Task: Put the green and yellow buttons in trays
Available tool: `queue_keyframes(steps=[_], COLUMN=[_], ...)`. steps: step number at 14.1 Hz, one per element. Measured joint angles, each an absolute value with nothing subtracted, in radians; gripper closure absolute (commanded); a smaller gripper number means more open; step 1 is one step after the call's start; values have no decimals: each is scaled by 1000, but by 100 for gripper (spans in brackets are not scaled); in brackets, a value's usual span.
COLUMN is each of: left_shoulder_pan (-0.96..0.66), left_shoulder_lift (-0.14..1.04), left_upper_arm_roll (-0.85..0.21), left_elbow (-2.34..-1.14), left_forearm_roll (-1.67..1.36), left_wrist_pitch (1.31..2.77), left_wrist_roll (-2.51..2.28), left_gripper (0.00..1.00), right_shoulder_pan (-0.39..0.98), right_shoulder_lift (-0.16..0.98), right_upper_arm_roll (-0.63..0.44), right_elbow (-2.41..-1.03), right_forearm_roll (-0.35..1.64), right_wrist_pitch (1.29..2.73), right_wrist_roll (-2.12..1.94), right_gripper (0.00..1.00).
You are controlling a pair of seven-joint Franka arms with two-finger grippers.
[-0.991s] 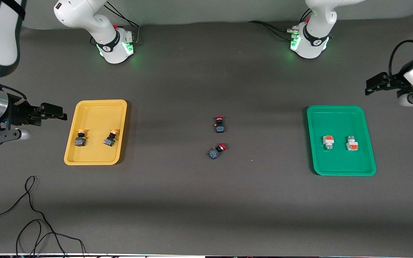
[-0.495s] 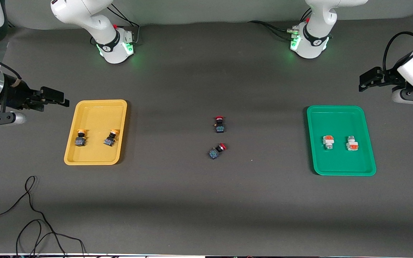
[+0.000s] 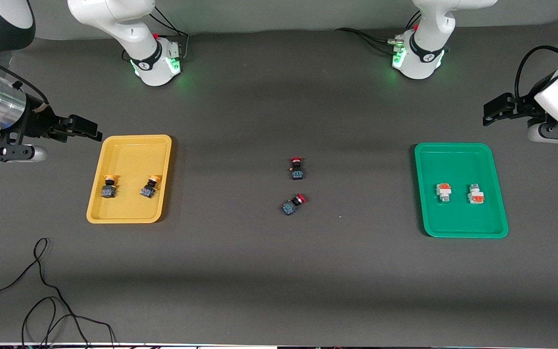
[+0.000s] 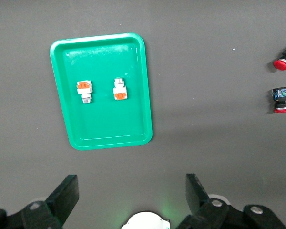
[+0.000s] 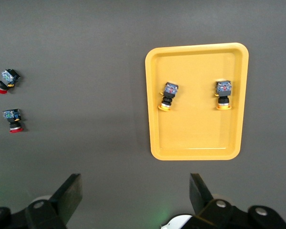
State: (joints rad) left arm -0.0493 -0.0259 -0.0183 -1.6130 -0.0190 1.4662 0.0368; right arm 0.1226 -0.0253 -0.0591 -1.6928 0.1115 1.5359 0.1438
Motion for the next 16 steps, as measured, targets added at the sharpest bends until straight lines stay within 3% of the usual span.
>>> queue_keyframes(steps=[16], left_shoulder_pan=[-49], left_shoulder_lift=[-25], left_upper_arm_roll=[-11], left_elbow=[-1613], left_forearm_roll=[-16], left_wrist_pitch=[1466], left_wrist_roll=[37], left_gripper=[0], right_shoulder_pan=[94], right_shoulder_lift=[-81], right_upper_arm_roll=[-108], right_elbow=[-1692], right_forearm_roll=[61], right_wrist_pitch=[1522], right_wrist_roll=[103], right_gripper=[0])
